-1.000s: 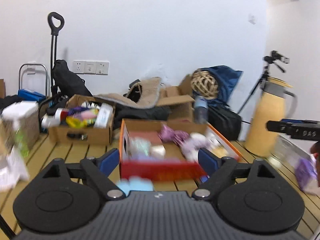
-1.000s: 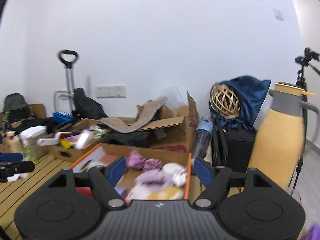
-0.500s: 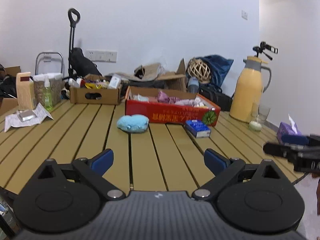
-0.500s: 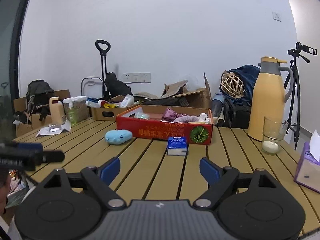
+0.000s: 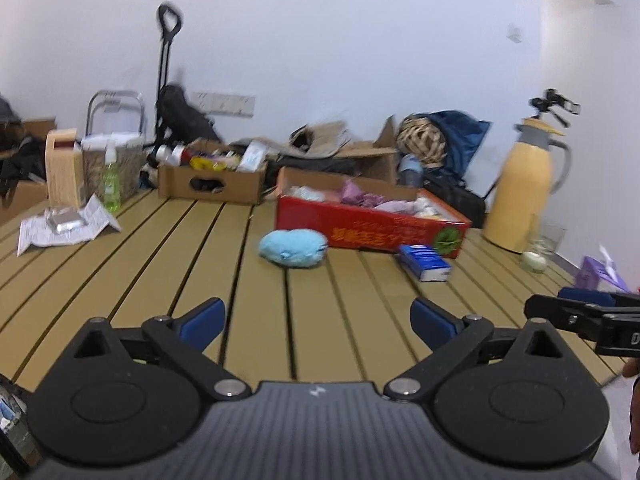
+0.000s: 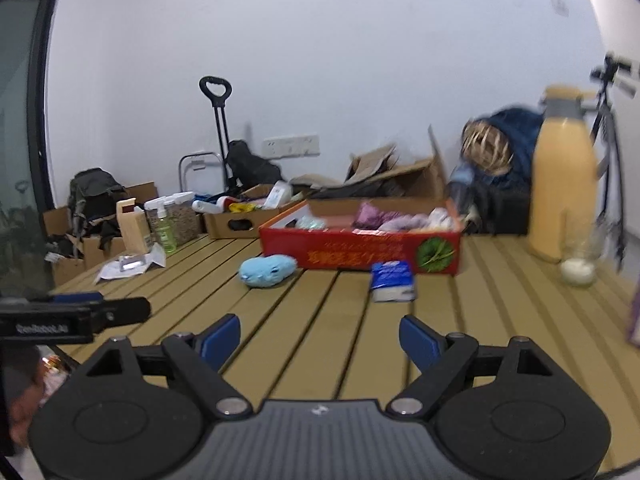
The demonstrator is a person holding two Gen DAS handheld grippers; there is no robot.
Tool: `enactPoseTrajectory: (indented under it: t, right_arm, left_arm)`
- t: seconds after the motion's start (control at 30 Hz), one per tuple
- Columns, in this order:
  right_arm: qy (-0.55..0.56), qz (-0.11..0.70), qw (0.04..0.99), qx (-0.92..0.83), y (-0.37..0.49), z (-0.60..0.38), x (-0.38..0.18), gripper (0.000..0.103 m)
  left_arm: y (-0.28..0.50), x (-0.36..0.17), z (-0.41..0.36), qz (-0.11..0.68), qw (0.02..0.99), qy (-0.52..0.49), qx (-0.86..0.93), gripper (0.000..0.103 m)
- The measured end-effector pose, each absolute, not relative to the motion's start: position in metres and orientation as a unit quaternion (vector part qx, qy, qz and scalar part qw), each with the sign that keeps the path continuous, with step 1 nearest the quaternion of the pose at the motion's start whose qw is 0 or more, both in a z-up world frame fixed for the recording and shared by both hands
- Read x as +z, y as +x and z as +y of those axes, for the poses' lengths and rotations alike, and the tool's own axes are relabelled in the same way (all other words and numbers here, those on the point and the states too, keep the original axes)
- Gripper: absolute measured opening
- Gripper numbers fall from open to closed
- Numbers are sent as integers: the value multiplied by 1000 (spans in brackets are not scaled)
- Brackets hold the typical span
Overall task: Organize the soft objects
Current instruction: 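Reach both grippers to the light-blue plush toy and grasp it, then lift the blue plush into the red box and open both grippers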
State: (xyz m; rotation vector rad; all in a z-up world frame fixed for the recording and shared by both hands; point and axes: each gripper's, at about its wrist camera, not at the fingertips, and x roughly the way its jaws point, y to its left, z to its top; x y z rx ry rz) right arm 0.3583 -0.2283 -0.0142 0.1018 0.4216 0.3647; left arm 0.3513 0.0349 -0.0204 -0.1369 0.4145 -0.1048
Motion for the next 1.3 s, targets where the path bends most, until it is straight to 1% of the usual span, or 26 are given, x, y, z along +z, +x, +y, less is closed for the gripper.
enactPoseTrajectory:
  t: [0.1,0.27,0.3,0.37,0.43,0.5,0.53,0.6,0.63,0.67,0.7,0.73,0.77,0.83,0.9,0.97,1.03,1.2,1.3]
  right_arm:
    - [83,230,948,202,403,-218,-16,86]
    - [85,252,938,221,489,-181,-23,84]
    - [85,261,936,222,505,-174,-26,84]
    - [80,276,931,225,541,-156,-33,76]
    - [87,292,924,231,571,-140,-41,73]
    - [98,305,914,248,593,-126,-50,69]
    - [102,312,910,255,602,-119,-54,66]
    - [107,323,904,260,616,-108,-63,62]
    - [109,328,902,257,620,-104,-68,58]
    - [114,334,901,253,624,-103,-72,55]
    - [128,336,897,257,626,-104,-76,53]
    - [155,339,889,267,629,-108,-79,45]
    - [172,342,883,272,630,-112,-81,43]
    - [174,339,882,276,631,-114,-82,41]
    - [183,344,879,275,630,-116,-82,37]
    - [169,331,888,270,618,-121,-71,31]
    - [150,309,898,274,599,-129,-56,29]
    - [155,290,902,279,532,-167,-32,28]
    - [161,278,909,268,492,-194,-22,27]
  left_arm:
    - [389,-19,51,208,974,-75,-40,101]
    - [470,-23,75,228,966,-112,-43,99]
    - [488,-27,80,238,962,-126,-47,95]
    - [518,-33,89,249,955,-149,-54,89]
    - [548,-38,96,251,952,-159,-70,86]
    - [579,-45,101,274,944,-163,-81,71]
    - [590,-49,104,288,938,-169,-90,68]
    - [611,-59,109,320,920,-194,-118,56]
    - [618,-66,111,335,908,-212,-134,49]
    - [622,-71,114,346,899,-228,-140,45]
    - [623,-74,115,346,898,-232,-139,44]
    - [623,-76,117,346,896,-238,-140,43]
    - [623,-78,119,348,893,-248,-143,42]
    - [622,-78,120,346,892,-251,-147,39]
    - [619,-77,118,345,892,-253,-145,37]
    - [611,-73,119,353,880,-278,-154,36]
    - [591,-64,114,345,876,-292,-168,35]
    - [524,-40,79,319,888,-277,-182,34]
    - [491,-33,56,320,880,-283,-207,34]
